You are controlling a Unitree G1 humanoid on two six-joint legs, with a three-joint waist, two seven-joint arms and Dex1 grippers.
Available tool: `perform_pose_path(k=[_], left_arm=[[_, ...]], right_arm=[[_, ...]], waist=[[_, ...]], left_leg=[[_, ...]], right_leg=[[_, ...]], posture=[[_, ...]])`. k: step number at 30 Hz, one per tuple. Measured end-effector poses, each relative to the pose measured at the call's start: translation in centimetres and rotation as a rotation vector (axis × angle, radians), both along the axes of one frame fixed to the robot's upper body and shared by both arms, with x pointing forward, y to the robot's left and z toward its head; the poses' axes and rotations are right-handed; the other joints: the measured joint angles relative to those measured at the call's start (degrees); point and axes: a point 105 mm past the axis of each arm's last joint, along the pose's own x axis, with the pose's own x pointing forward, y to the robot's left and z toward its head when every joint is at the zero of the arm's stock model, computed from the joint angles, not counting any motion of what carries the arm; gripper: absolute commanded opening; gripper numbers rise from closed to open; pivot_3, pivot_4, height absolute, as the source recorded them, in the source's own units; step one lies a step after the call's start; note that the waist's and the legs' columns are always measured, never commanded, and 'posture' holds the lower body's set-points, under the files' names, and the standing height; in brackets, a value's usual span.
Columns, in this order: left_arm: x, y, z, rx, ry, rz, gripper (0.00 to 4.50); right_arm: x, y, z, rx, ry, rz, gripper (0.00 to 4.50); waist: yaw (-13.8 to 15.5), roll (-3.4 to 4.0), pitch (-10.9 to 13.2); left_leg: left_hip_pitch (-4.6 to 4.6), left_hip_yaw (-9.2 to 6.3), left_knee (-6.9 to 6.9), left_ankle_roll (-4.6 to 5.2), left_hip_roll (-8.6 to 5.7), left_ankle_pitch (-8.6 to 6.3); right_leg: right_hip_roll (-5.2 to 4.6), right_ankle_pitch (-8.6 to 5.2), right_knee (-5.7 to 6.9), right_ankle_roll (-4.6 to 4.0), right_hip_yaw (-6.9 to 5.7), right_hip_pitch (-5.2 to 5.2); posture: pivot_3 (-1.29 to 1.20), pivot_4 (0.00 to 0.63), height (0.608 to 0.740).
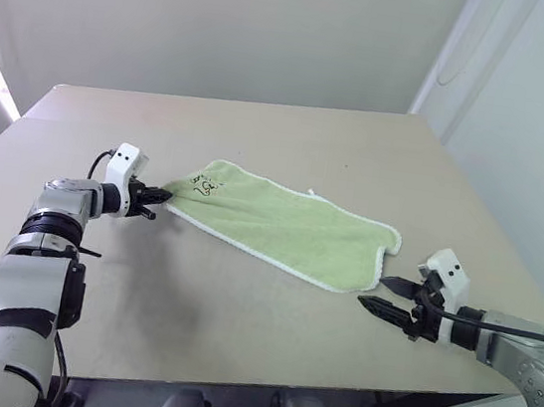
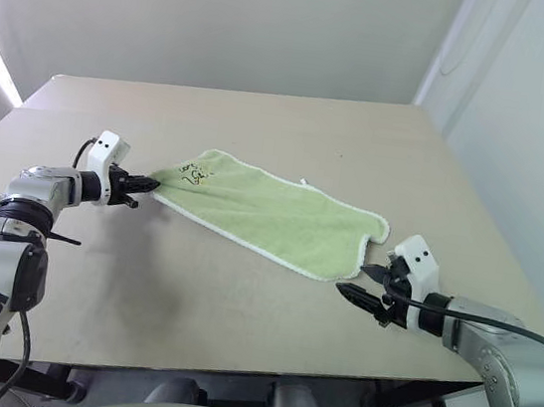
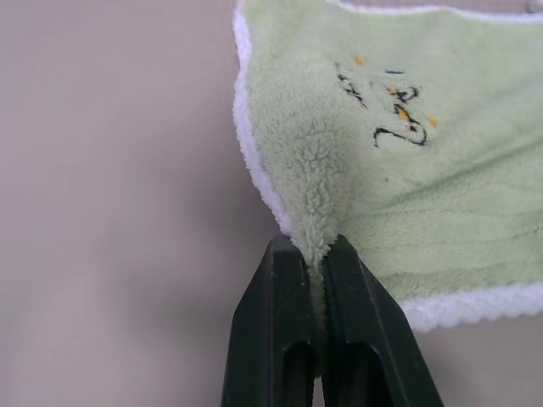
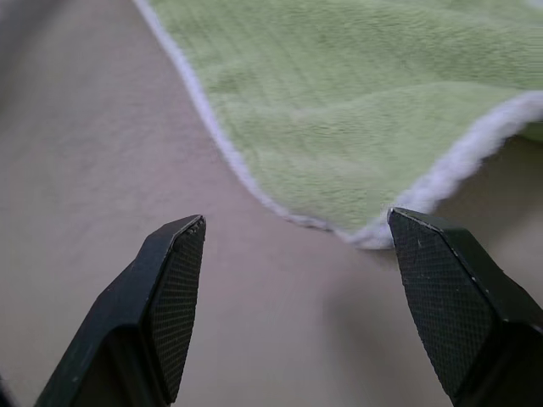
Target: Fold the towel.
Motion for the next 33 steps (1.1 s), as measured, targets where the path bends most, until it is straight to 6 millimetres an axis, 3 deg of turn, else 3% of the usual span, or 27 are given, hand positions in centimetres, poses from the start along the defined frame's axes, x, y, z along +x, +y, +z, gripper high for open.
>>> perform_pose_path(k=[9, 14, 21, 26, 33], left_arm=[[0.2, -1.4, -0.5, -0.017, 0.004, -0.032, 0.01], [0.2, -1.4, -0.5, -0.015, 0.0, -0.034, 0.01], [0.2, -1.3, -0.2, -0.005, -0.016, -0.04, 0.01], [0.3, -1.5, -0.2, -0.002, -0.029, -0.051, 0.01], [0.4, -1.8, -0.2, 0.019, -0.037, -0.067, 0.01]], right_arm=[[2.0, 0.7, -1.6, -0.021, -0.007, -0.042, 3.62], [1.9, 1.3, -2.6, -0.008, 0.032, -0.044, 3.62], [0.5, -0.4, -2.2, -0.094, 0.0, -0.024, 3.62], [0.2, 1.3, -2.3, -0.178, -0.083, 0.091, 3.62], [2.3, 1.3, -2.9, -0.274, -0.155, 0.058, 3.62]], waist=[[0.13, -0.02, 0.0], [0.15, -0.03, 0.0], [0.19, -0.03, 0.0], [0.03, -0.06, -0.02], [0.13, -0.09, -0.04]], left_leg=[[-0.04, -0.02, 0.0, 0.0, -0.01, 0.0], [-0.04, -0.02, 0.0, 0.0, -0.01, 0.0], [-0.04, -0.01, 0.01, 0.0, -0.01, 0.0], [-0.02, -0.02, 0.0, 0.0, 0.0, 0.0], [-0.02, -0.01, 0.03, 0.0, -0.02, 0.0]], right_leg=[[-0.01, 0.02, -0.15, 0.01, 0.0, -0.07], [-0.02, 0.02, -0.15, 0.01, 0.0, -0.07], [-0.02, 0.02, -0.15, 0.02, 0.0, -0.07], [0.0, 0.02, -0.09, 0.01, 0.0, -0.04], [-0.03, 0.03, -0.14, 0.02, 0.0, -0.04]], posture=[[0.0, 0.0, 0.712], [0.0, 0.0, 0.712], [0.0, 0.0, 0.712], [0.0, 0.0, 0.712], [0.0, 0.0, 0.712]])
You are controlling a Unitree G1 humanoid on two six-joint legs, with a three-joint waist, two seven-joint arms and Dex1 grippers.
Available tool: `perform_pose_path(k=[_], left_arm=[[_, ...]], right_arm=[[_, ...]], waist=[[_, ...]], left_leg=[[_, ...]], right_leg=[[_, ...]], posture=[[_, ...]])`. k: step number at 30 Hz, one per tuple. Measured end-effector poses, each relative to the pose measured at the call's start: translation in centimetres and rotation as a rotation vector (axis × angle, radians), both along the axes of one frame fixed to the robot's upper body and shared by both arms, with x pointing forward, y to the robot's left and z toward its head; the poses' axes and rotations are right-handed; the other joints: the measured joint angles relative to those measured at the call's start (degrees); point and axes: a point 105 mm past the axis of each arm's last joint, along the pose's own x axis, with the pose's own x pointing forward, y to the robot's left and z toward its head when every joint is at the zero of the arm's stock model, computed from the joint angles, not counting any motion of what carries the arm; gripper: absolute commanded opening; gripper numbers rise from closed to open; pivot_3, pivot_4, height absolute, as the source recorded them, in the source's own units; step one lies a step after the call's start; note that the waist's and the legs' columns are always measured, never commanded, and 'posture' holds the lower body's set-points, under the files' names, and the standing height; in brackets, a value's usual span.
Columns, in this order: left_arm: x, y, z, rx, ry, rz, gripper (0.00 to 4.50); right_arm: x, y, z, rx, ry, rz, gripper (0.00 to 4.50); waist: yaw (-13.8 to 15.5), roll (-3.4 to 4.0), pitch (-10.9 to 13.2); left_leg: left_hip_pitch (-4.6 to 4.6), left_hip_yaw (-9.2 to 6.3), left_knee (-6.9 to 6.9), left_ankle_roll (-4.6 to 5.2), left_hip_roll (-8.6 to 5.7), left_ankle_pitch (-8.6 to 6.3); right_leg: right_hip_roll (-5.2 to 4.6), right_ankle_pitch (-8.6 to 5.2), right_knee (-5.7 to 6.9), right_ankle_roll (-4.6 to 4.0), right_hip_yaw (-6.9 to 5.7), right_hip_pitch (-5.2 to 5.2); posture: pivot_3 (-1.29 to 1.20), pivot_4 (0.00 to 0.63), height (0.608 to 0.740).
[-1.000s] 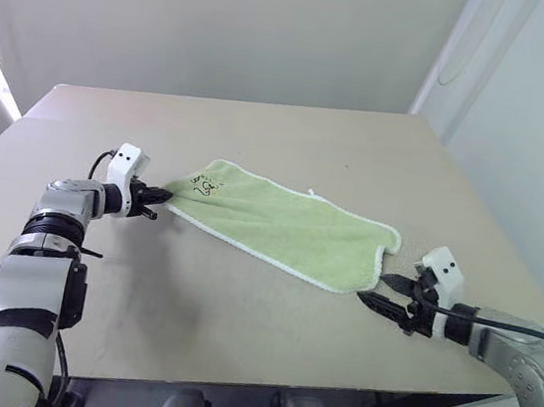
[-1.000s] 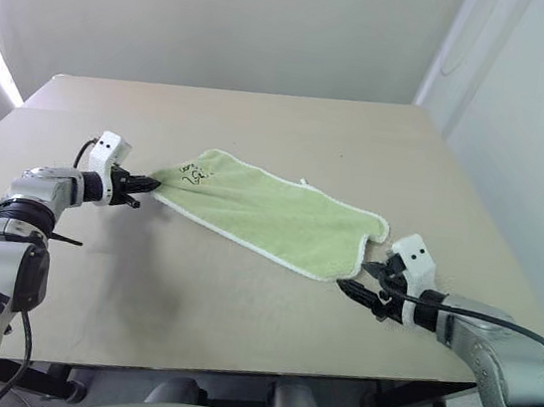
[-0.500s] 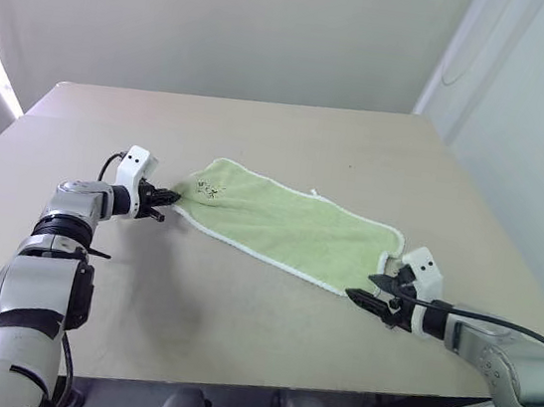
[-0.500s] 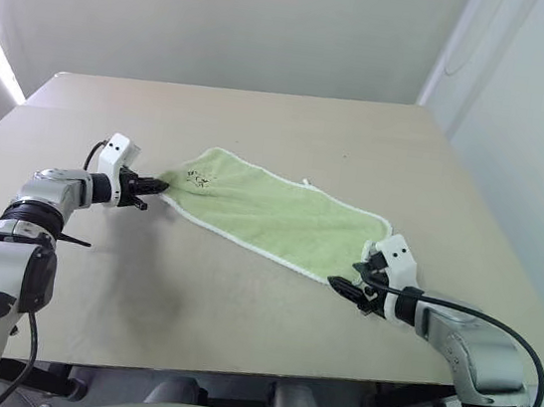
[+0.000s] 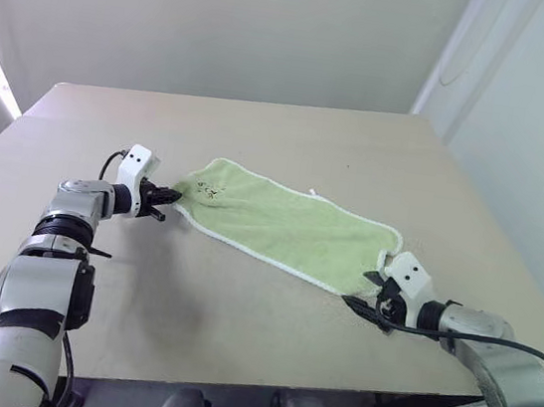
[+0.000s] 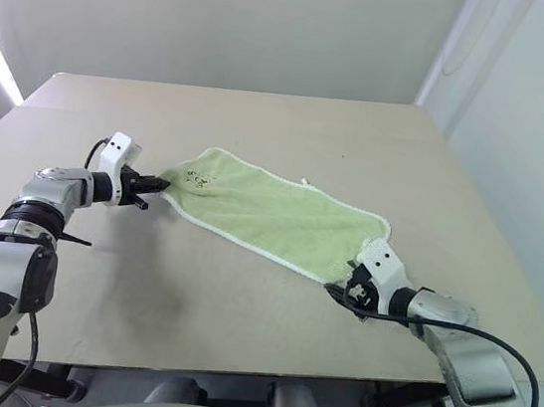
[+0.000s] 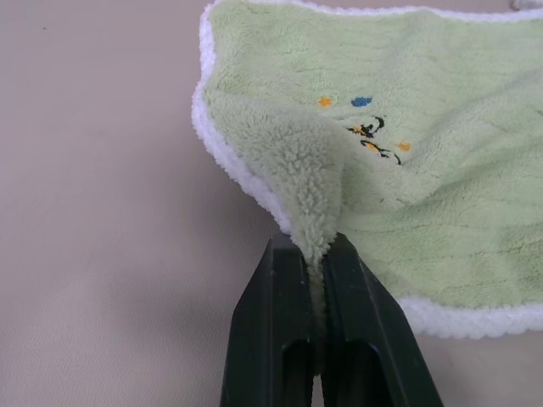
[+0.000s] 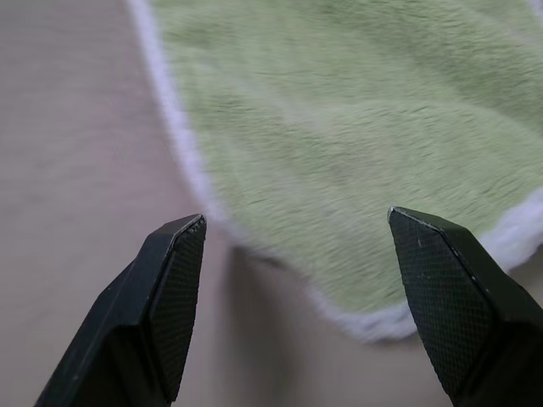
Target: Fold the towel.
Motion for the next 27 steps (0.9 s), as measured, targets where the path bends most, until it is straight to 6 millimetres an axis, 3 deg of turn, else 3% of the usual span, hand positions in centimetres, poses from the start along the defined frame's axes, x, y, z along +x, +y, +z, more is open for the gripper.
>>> perform_pose_path(k=[6, 10, 12, 18, 27], left_arm=[[0.0, 0.0, 0.0, 0.008, -0.005, -0.006, 0.01], [0.0, 0.0, 0.0, 0.007, -0.005, -0.006, 0.01], [0.0, 0.0, 0.0, 0.009, -0.005, -0.004, 0.01], [-0.2, 0.1, -0.3, 0.011, -0.001, -0.003, 0.01], [-0.1, 0.0, -0.1, 0.013, -0.013, -0.011, 0.01]], right_arm=[[2.6, -1.7, -0.1, -0.057, -0.095, -0.116, 3.62], [3.3, -2.1, 1.2, -0.025, -0.144, -0.145, 3.62], [2.9, -1.8, 1.5, 0.009, -0.13, -0.125, 3.62], [-0.7, 0.5, 0.3, 0.122, 0.045, -0.01, 3.62], [0.4, -0.5, -0.8, 0.085, 0.083, -0.102, 3.62]], waist=[[0.01, -0.01, -0.01], [0.01, -0.01, -0.01], [-0.02, -0.01, -0.01], [0.02, -0.01, -0.01], [-0.07, -0.01, -0.01]], left_leg=[[0.0, -0.01, 0.0, 0.0, 0.0, 0.0], [-0.01, -0.02, 0.0, 0.0, 0.0, 0.0], [-0.01, -0.02, 0.0, 0.0, 0.0, 0.0], [-0.01, -0.04, 0.03, 0.0, -0.01, 0.0], [0.0, 0.0, 0.05, 0.0, -0.01, 0.0]], right_leg=[[0.01, 0.01, 0.0, 0.0, 0.0, -0.01], [0.01, 0.02, 0.01, 0.01, 0.0, -0.01], [0.01, 0.03, 0.01, 0.04, 0.0, -0.01], [0.0, 0.08, 0.01, 0.13, 0.0, 0.0], [0.02, 0.09, 0.03, 0.06, 0.04, 0.05]], posture=[[0.0, 0.0, 0.712], [0.0, 0.0, 0.712], [0.0, 0.0, 0.712], [0.0, 0.0, 0.712], [0.0, 0.0, 0.712]])
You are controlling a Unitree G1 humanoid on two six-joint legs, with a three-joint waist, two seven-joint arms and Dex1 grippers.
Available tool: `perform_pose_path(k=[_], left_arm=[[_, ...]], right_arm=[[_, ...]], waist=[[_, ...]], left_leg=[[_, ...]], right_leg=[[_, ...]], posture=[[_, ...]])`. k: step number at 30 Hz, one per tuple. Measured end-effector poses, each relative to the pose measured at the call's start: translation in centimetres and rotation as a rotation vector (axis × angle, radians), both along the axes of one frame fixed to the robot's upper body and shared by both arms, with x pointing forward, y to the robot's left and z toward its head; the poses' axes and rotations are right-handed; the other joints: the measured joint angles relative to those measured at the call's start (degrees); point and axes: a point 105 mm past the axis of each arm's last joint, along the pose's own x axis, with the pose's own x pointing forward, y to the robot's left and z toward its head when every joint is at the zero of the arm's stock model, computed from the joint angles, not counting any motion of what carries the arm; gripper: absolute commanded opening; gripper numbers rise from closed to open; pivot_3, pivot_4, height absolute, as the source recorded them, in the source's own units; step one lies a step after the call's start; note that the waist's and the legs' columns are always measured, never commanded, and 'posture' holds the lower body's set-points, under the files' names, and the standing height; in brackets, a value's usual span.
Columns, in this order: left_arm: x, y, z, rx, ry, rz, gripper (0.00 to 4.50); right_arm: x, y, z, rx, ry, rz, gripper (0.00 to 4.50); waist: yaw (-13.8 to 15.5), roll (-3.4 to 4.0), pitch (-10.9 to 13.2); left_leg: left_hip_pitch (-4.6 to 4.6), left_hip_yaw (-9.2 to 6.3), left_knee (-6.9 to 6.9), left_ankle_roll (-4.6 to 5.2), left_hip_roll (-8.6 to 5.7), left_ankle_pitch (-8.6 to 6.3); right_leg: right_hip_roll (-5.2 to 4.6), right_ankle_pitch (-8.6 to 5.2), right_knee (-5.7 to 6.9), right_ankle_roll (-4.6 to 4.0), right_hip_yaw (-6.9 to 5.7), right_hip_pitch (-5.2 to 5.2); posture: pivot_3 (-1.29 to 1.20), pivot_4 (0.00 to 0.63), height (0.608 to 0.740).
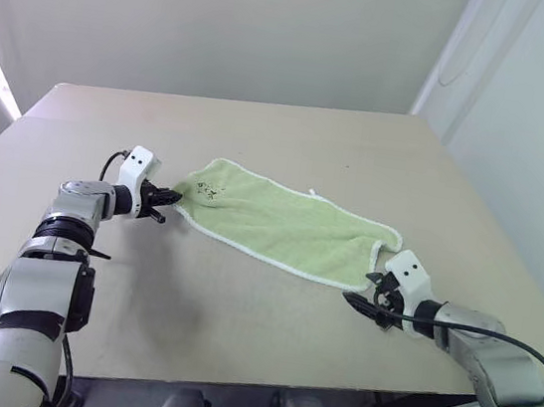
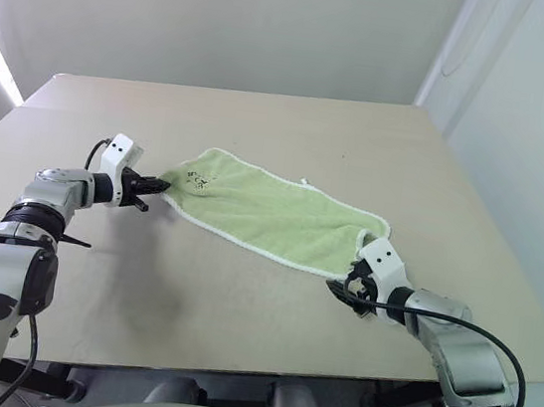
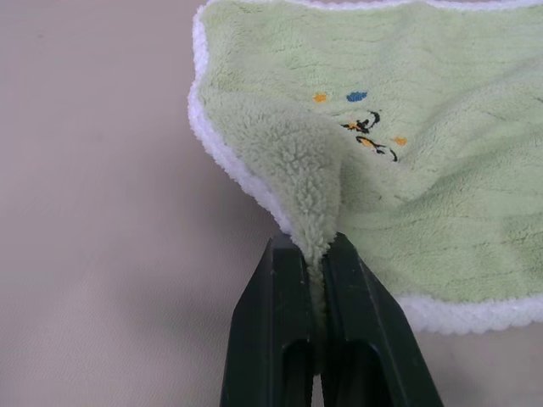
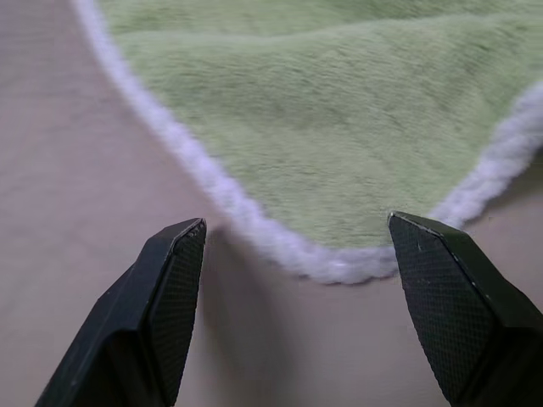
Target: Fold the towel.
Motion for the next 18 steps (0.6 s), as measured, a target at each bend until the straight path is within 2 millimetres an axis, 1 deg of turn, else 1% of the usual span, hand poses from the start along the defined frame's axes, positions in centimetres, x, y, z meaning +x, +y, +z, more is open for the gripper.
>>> perform_pose_path(k=[4, 7, 12, 15, 16, 18], left_arm=[[0.0, -0.1, 0.0, -0.002, 0.0, -0.004, 0.01], [0.0, -0.1, 0.1, -0.002, -0.003, -0.009, 0.0], [0.1, -0.1, 0.5, 0.004, -0.018, -0.014, 0.0], [0.1, 0.2, 0.6, 0.007, -0.02, -0.01, 0.0], [0.1, 0.2, 0.6, 0.008, -0.02, -0.009, 0.0], [0.1, 0.2, 0.7, 0.006, -0.021, -0.007, 0.0]], right_arm=[[0.4, -0.3, -0.1, -0.017, 0.01, -0.016, 3.62], [0.6, 0.0, -0.2, -0.03, 0.023, -0.007, 3.05], [0.2, 0.7, -0.3, -0.029, 0.038, 0.033, 1.3], [0.3, 0.7, -0.2, -0.035, 0.034, 0.034, 0.26], [0.3, 0.6, -0.2, -0.036, 0.033, 0.033, 0.02], [0.6, 0.3, -0.1, -0.039, 0.033, 0.022, 0.02]], waist=[[0.08, 0.0, 0.0], [0.03, -0.1, -0.06], [0.04, -0.13, -0.09], [0.04, -0.13, -0.09], [0.08, -0.13, -0.09], [0.1, -0.13, -0.09]], left_leg=[[-0.01, -0.01, 0.0, 0.0, 0.0, 0.0], [0.0, 0.0, 0.01, 0.0, 0.0, 0.0], [0.04, 0.0, 0.01, 0.0, 0.0, 0.0], [0.03, 0.0, 0.03, 0.0, 0.0, 0.0], [0.03, -0.01, 0.03, 0.0, 0.0, 0.0], [0.03, -0.01, 0.02, 0.0, -0.01, 0.0]], right_leg=[[-0.01, 0.01, -0.04, 0.03, 0.0, 0.0], [-0.01, 0.01, -0.03, 0.01, 0.0, 0.01], [-0.01, 0.0, -0.02, 0.01, 0.0, 0.23], [-0.02, 0.01, -0.02, 0.02, 0.0, 0.23], [-0.01, 0.0, -0.03, 0.02, 0.0, 0.23], [-0.02, 0.01, -0.04, 0.02, 0.0, 0.22]], posture=[[0.0, 0.0, 0.712], [0.0, 0.0, 0.712], [0.0, 0.0, 0.712], [0.0, 0.0, 0.712], [0.0, 0.0, 0.712], [0.0, 0.0, 0.712]])
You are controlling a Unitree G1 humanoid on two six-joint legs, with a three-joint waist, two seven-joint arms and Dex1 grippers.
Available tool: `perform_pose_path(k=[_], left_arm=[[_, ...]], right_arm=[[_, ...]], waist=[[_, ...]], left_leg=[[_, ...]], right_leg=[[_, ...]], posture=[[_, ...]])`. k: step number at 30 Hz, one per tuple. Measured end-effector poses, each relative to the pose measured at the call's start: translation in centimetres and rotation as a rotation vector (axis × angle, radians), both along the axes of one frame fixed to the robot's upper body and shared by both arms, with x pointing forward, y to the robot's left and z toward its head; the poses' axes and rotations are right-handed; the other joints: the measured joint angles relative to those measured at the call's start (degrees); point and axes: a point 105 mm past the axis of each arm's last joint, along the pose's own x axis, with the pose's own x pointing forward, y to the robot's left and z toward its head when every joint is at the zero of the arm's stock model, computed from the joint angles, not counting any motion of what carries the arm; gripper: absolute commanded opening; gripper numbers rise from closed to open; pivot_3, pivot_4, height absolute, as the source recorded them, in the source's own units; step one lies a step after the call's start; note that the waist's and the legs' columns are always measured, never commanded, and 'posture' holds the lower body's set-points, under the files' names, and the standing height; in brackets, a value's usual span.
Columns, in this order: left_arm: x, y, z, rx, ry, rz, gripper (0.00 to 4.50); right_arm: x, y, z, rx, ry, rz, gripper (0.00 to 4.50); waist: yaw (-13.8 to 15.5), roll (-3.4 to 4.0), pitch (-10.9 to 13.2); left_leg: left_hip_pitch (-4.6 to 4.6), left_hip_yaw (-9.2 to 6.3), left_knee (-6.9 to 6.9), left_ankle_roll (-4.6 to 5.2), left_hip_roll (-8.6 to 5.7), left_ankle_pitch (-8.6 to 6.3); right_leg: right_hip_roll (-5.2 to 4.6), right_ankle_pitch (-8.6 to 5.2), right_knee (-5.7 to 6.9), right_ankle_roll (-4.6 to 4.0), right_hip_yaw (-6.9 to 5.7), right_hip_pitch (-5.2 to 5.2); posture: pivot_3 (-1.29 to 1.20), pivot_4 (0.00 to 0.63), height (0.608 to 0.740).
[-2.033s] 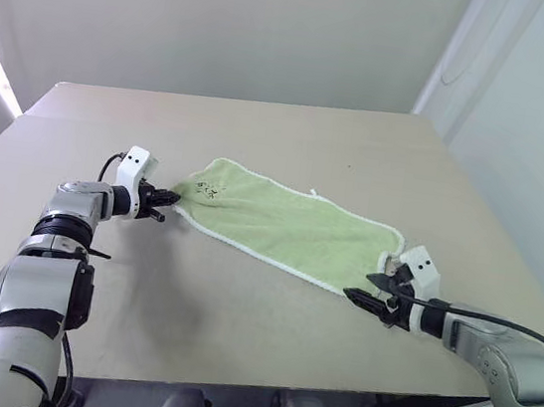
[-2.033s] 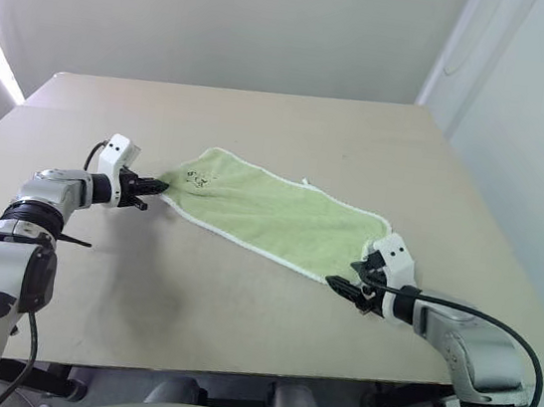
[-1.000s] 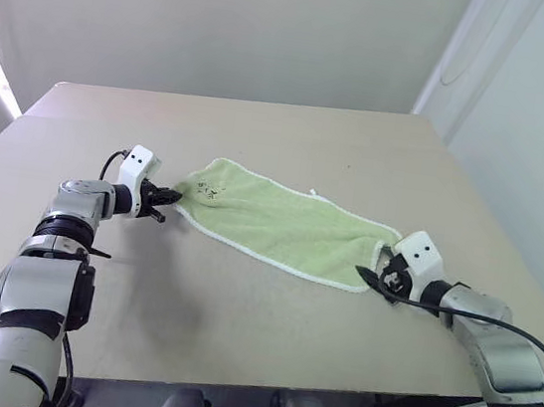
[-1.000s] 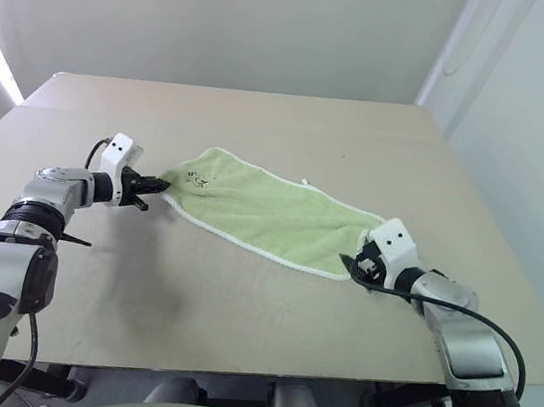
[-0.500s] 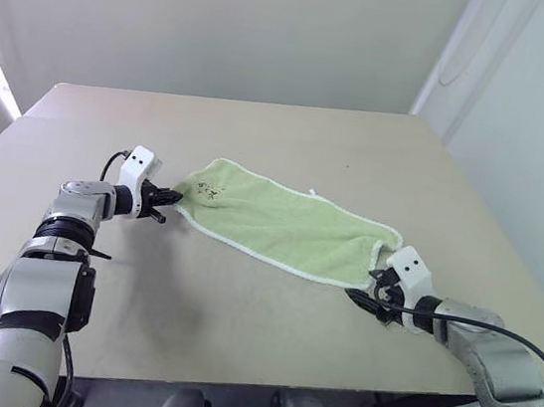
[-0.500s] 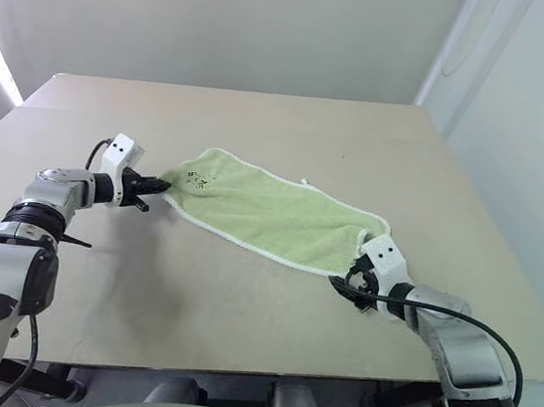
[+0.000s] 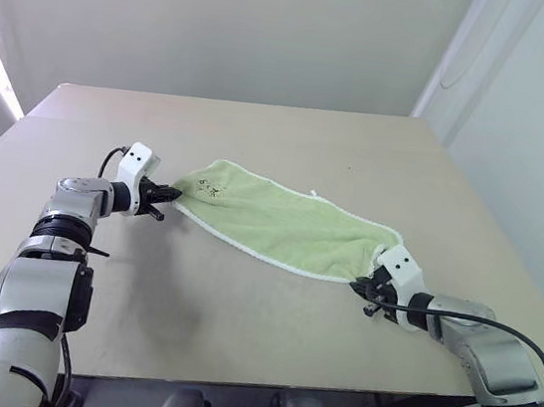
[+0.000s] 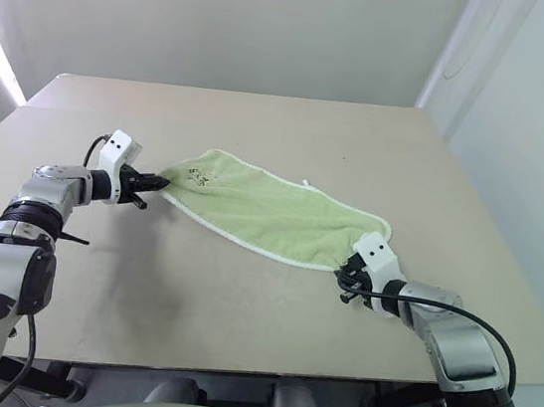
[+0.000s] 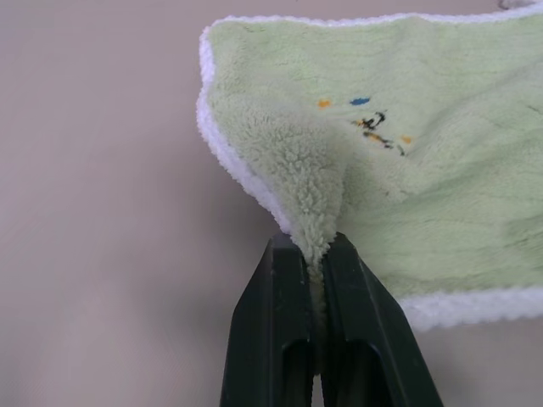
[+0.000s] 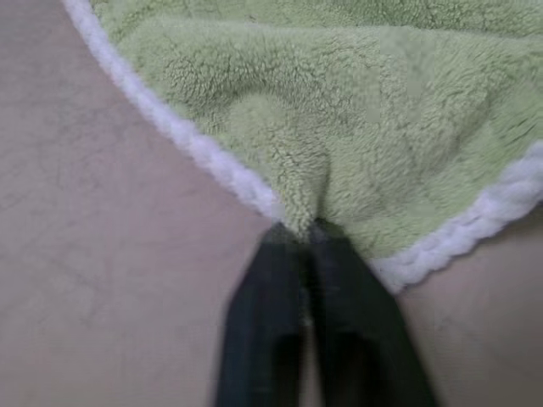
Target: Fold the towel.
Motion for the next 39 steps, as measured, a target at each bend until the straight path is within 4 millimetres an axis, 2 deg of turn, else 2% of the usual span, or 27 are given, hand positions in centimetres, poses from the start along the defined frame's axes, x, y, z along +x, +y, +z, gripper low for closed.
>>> perform_pose_path(k=[3, 5, 6, 9, 11, 14, 17, 20, 25, 28, 31, 34, 36, 39], left_arm=[[0.0, 0.2, 0.1, -0.003, -0.001, 0.007, 0.0], [0.0, 0.5, 0.2, -0.021, 0.004, 0.025, 0.0], [0.0, 0.6, 0.4, -0.039, 0.004, 0.035, 0.0], [1.2, 0.5, 1.8, -0.051, -0.022, 0.09, 0.0], [2.7, 0.7, 3.7, -0.049, -0.07, 0.193, 0.0], [5.0, -0.1, 7.8, -0.099, -0.174, 0.294, 0.0], [6.4, -1.1, 11.6, -0.165, -0.26, 0.353, 0.0], [7.3, -2.3, 14.3, -0.191, -0.316, 0.384, 0.0], [7.6, -2.6, 16.2, -0.157, -0.351, 0.387, 0.0], [7.3, -2.2, 17.4, -0.128, -0.366, 0.341, 0.0], [6.4, -1.0, 17.9, -0.059, -0.351, 0.26, 0.0], [5.0, 0.3, 16.4, 0.035, -0.275, 0.141, 0.0], [3.7, 1.4, 13.8, 0.088, -0.168, 0.076, 0.0], [1.2, 2.5, 7.9, 0.138, 0.042, -0.001, 0.0]], right_arm=[[0.2, -0.8, 0.3, -0.019, -0.005, -0.018, 0.02], [0.7, -1.4, 1.4, 0.002, -0.032, -0.05, 0.02], [1.4, -1.6, 2.6, 0.043, -0.067, -0.068, 0.02], [3.9, -1.8, 8.1, 0.147, -0.234, -0.111, 0.02], [5.6, -1.7, 11.9, 0.181, -0.356, -0.124, 0.02], [8.1, -1.8, 15.3, 0.211, -0.464, -0.174, 0.02], [11.0, -2.6, 16.6, 0.202, -0.514, -0.255, 0.02], [13.5, -3.2, 17.4, 0.167, -0.559, -0.315, 0.02], [16.2, -4.0, 19.5, 0.126, -0.642, -0.37, 0.02], [16.6, -3.9, 20.8, 0.135, -0.687, -0.367, 0.02], [16.0, -3.5, 20.2, 0.152, -0.664, -0.308, 0.02], [13.9, -3.3, 17.1, 0.153, -0.57, -0.219, 0.02], [12.2, -2.8, 14.4, 0.161, -0.475, -0.168, 0.02], [9.5, -2.0, 12.0, 0.173, -0.366, -0.101, 0.02]], waist=[[0.01, 0.01, 0.0], [-0.01, 0.02, 0.01], [-0.17, 0.04, 0.03], [-0.15, 0.03, 0.04], [-0.06, 0.02, 0.05], [-0.02, 0.02, 0.04], [-0.11, 0.03, 0.05], [-0.25, 0.08, 0.07], [-0.52, 0.15, 0.11], [-0.93, 0.15, 0.11], [-1.62, 0.16, 0.11], [-1.7, 0.2, 0.09], [-1.69, 0.28, 0.09], [-1.72, 0.4, 0.15]], left_leg=[[-0.01, 0.0, 0.0, 0.0, -0.01, 0.0], [-0.02, -0.01, 0.0, 0.0, -0.01, 0.0], [-0.04, -0.01, 0.0, 0.0, -0.01, 0.0], [-0.02, -0.04, 0.0, 0.0, -0.01, 0.0], [0.02, -0.1, 0.0, 0.0, 0.0, 0.0], [0.0, -0.1, -0.01, 0.0, -0.01, 0.0], [-0.08, -0.05, -0.08, 0.01, -0.09, 0.0], [-0.15, -0.02, -0.18, 0.01, -0.11, 0.0], [-0.29, 0.0, -0.31, 0.02, -0.11, -0.01], [-0.41, -0.01, -0.31, 0.02, -0.11, -0.01], [-0.42, -0.03, -0.31, 0.02, -0.12, -0.01], [-0.43, -0.05, -0.31, 0.03, -0.12, -0.01], [-0.4, -0.05, -0.28, 0.03, -0.12, -0.01], [-0.32, -0.03, -0.16, 0.03, -0.13, -0.01]], right_leg=[[-0.01, 0.0, -0.01, 0.0, 0.0, -0.1], [0.0, 0.02, 0.0, 0.02, 0.0, -0.19], [0.01, 0.07, 0.01, 0.11, 0.01, -0.23], [0.02, 0.12, 0.05, 0.14, 0.0, -0.23], [0.03, 0.13, 0.06, 0.16, -0.05, -0.23], [0.0, 0.15, -0.01, 0.18, -0.05, -0.28], [-0.09, 0.28, -0.07, 0.18, -0.02, -0.37], [-0.1, 0.26, -0.1, 0.21, 0.04, -0.51], [-0.09, 0.26, -0.03, 0.2, 0.06, -0.74], [-0.09, 0.26, -0.06, 0.2, 0.06, -0.82], [-0.09, 0.24, -0.06, 0.22, 0.06, -0.81], [-0.08, 0.21, -0.02, 0.24, 0.05, -0.8], [-0.09, 0.2, 0.04, 0.23, 0.05, -0.8], [-0.07, 0.2, 0.18, 0.22, 0.08, -0.78]], posture=[[0.0, 0.0, 0.712], [0.0, 0.0, 0.712], [0.0, 0.0, 0.712], [0.0, 0.0, 0.712], [0.0, 0.0, 0.712], [0.0, 0.0, 0.712], [0.0, 0.0, 0.712], [0.0, 0.0, 0.712], [0.0, 0.0, 0.712], [0.0, 0.0, 0.712], [0.0, 0.0, 0.712], [0.0, 0.0, 0.712], [0.0, 0.0, 0.712], [0.0, 0.0, 0.712]])
